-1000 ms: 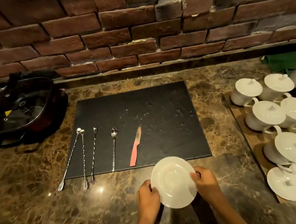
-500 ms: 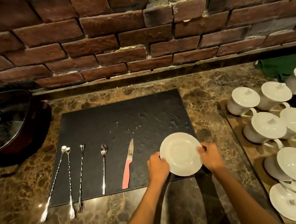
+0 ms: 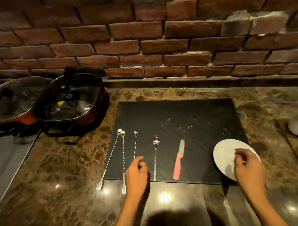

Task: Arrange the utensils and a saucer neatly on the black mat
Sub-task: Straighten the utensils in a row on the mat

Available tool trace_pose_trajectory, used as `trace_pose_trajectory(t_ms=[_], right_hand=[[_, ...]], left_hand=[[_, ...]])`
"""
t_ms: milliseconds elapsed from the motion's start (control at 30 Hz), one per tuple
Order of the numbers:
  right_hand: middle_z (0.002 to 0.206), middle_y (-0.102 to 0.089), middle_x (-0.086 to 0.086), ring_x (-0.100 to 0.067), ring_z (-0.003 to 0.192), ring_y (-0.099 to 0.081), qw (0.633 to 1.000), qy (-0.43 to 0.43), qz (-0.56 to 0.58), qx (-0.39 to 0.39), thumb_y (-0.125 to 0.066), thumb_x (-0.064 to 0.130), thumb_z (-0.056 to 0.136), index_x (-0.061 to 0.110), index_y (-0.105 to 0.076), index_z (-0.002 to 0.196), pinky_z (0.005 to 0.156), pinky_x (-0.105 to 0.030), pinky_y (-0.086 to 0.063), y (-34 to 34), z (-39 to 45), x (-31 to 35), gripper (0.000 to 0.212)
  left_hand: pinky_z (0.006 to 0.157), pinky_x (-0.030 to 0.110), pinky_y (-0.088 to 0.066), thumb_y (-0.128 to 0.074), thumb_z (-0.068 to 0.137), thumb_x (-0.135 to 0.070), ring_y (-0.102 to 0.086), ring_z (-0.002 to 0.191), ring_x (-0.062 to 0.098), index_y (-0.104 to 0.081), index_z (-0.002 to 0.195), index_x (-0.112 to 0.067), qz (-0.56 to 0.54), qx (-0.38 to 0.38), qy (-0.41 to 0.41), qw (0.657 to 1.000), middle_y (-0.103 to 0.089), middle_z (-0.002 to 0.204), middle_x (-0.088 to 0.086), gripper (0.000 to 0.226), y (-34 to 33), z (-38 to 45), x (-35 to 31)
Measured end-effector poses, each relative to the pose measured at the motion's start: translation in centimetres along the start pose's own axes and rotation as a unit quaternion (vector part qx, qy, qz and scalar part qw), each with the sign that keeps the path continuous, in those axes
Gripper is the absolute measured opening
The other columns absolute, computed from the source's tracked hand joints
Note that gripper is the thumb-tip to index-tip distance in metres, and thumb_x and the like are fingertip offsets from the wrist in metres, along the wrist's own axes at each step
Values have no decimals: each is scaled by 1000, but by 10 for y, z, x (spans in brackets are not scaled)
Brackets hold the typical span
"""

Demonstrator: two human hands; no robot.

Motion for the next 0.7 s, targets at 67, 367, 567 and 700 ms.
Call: trace_pose_trajectory(t_ms=[67, 367, 567, 700], right_hand=[[108, -69, -20, -34, 99, -61, 998, 18, 22, 49, -53, 2, 91, 3, -67, 107, 90, -38, -45, -24, -16, 29, 21], [98, -73, -12, -28, 94, -66, 966, 58, 41, 248, -58, 8, 88, 9, -70, 100, 81, -28, -45, -239, -141, 193, 17], [87, -71, -19, -37, 85, -67, 968, 17, -6, 251, -53, 10, 87, 7, -67, 87, 76, -43, -55, -320, -162, 219, 14], [93, -68, -21, -40, 91, -64, 974, 15, -66, 216, -59, 16, 88, 4, -63, 84, 69, -37, -48, -343, -161, 223, 13]], left_hand=[[97, 47, -52, -56, 97, -2, -68, 105, 40, -67, 120, -2, 68, -65, -9, 996, -72, 111, 24, 26, 53, 11, 15], [120, 49, -29, -55, 101, -25, -31, 150, 34, -42, 154, -17, 334, -60, -75, 938, -36, 162, 15, 55, 197, 100, 99], [121, 53, -26, -23, 101, -43, -28, 153, 34, -36, 157, -24, 446, -57, -137, 883, -32, 165, 12, 61, 192, 124, 112], [116, 55, -31, -35, 104, -36, -37, 148, 38, -47, 151, -19, 435, -108, -197, 872, -39, 160, 18, 52, 193, 121, 111]])
Point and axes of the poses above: each hand's wrist, its own z-axis towards the middle knuckle, its own y-axis out of the back of the hand, x = y × z, the point moved 10 cm from there along z, towards the middle knuckle
